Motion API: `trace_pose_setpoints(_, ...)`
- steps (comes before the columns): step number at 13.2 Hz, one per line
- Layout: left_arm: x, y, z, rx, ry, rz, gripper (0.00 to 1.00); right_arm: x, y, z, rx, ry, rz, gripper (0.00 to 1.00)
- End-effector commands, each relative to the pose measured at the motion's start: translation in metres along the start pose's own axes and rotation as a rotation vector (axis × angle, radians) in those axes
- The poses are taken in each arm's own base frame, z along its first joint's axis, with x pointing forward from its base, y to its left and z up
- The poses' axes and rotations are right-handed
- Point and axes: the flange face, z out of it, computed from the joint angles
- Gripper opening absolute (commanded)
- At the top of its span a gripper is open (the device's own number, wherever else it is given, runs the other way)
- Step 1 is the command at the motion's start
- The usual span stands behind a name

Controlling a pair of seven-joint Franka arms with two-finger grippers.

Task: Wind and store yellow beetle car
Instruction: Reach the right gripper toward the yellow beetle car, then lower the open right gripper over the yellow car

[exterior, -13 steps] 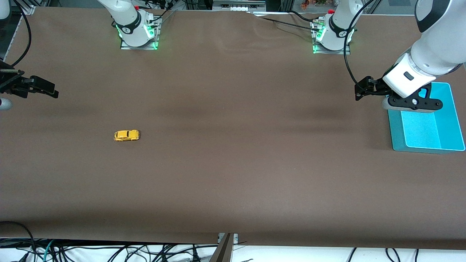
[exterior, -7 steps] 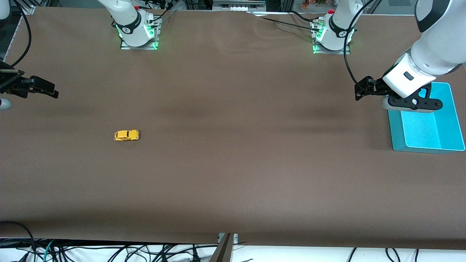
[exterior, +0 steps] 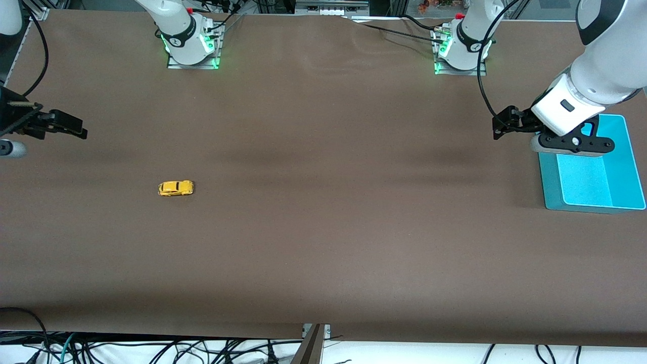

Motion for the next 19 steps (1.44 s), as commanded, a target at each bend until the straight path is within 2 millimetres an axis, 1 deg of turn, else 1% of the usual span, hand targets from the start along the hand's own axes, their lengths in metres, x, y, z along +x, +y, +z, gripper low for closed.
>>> trace_pose_setpoints(1,-0.002,0.001,-0.007,-0.022,-0.003,-0.011,1.00,0.009,-0.047,0.013,-0.008,-0.030,-0.071,1.00)
trace_pose_setpoints(3,-0.002,0.001,-0.007,-0.022,-0.003,-0.009,1.00,0.012,-0.069,0.019,-0.008,-0.039,-0.106,1.00)
trace_pose_setpoints(4,-0.002,0.001,-0.007,-0.022,-0.003,-0.011,1.00,0.016,-0.079,0.027,-0.012,-0.050,-0.125,1.00)
trace_pose_setpoints(6,-0.002,0.001,-0.008,-0.022,-0.001,-0.011,1.00,0.025,-0.092,0.051,-0.026,-0.095,-0.179,1.00)
trace_pose_setpoints(10,-0.002,0.001,-0.007,-0.022,-0.003,-0.009,1.00,0.050,-0.086,0.107,-0.005,-0.171,-0.569,1.00)
trace_pose_setpoints(13,-0.002,0.001,-0.008,-0.022,0.000,-0.011,1.00,0.063,-0.084,0.141,-0.023,-0.186,-0.860,1.00)
trace_pose_setpoints(15,-0.001,0.001,-0.007,-0.023,-0.002,-0.011,1.00,0.072,-0.080,0.171,-0.015,-0.172,-1.044,1.00)
trace_pose_setpoints(17,-0.002,0.003,-0.007,-0.023,-0.002,-0.008,1.00,0.074,-0.075,0.202,-0.016,-0.138,-1.165,1.00)
trace_pose_setpoints(18,-0.001,0.007,-0.013,-0.025,0.010,-0.001,1.00,0.072,-0.070,0.218,-0.024,-0.118,-1.217,1.00)
trace_pose_setpoints(19,0.001,0.008,-0.016,-0.024,0.016,0.001,1.00,0.069,-0.072,0.237,-0.035,-0.096,-1.285,0.99)
